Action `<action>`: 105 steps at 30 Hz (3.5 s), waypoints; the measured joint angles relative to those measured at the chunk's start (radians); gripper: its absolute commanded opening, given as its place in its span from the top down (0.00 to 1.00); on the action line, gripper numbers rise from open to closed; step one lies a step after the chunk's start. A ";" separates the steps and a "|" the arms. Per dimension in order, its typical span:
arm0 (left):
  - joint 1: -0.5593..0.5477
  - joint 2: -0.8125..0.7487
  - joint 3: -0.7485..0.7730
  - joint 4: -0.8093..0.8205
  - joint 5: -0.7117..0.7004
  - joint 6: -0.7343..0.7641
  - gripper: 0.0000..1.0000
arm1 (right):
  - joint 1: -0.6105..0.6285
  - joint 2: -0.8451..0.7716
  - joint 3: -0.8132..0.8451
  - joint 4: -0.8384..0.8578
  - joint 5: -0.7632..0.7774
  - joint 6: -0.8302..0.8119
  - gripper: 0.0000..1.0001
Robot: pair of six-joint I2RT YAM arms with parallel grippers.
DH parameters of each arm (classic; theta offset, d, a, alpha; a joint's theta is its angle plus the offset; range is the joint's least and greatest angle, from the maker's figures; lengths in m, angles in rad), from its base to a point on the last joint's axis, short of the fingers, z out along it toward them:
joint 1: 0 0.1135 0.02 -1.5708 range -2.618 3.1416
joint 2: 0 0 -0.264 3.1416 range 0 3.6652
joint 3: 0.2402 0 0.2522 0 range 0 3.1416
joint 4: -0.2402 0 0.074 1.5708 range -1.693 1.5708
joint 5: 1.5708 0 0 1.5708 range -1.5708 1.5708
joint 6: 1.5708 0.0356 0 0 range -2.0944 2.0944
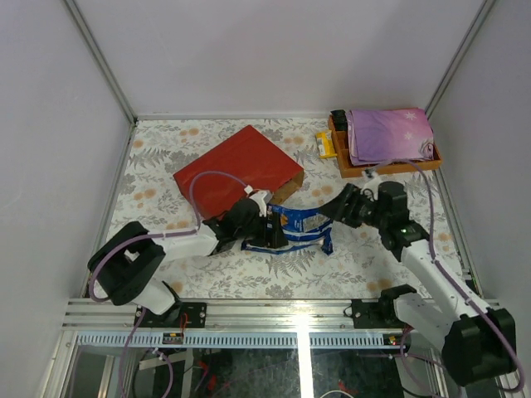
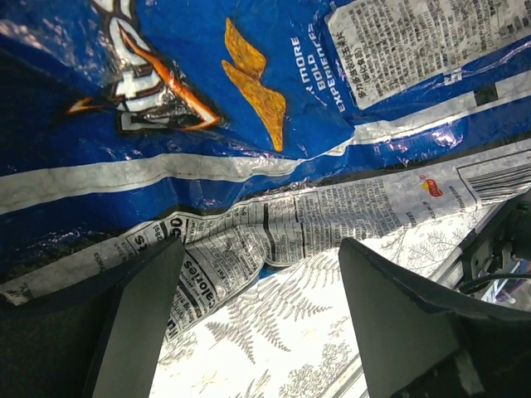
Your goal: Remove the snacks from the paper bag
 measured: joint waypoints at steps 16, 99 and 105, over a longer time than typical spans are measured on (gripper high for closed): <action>0.035 -0.163 0.015 -0.098 -0.104 0.023 0.66 | 0.437 0.431 0.030 0.269 0.234 0.072 0.60; -0.331 -0.059 0.360 -0.399 -0.454 0.139 0.13 | 0.059 0.108 0.089 0.210 0.254 -0.098 1.00; -0.300 -0.060 0.378 -0.406 -0.435 0.159 0.13 | 0.067 0.370 0.346 -0.147 0.412 -0.304 0.97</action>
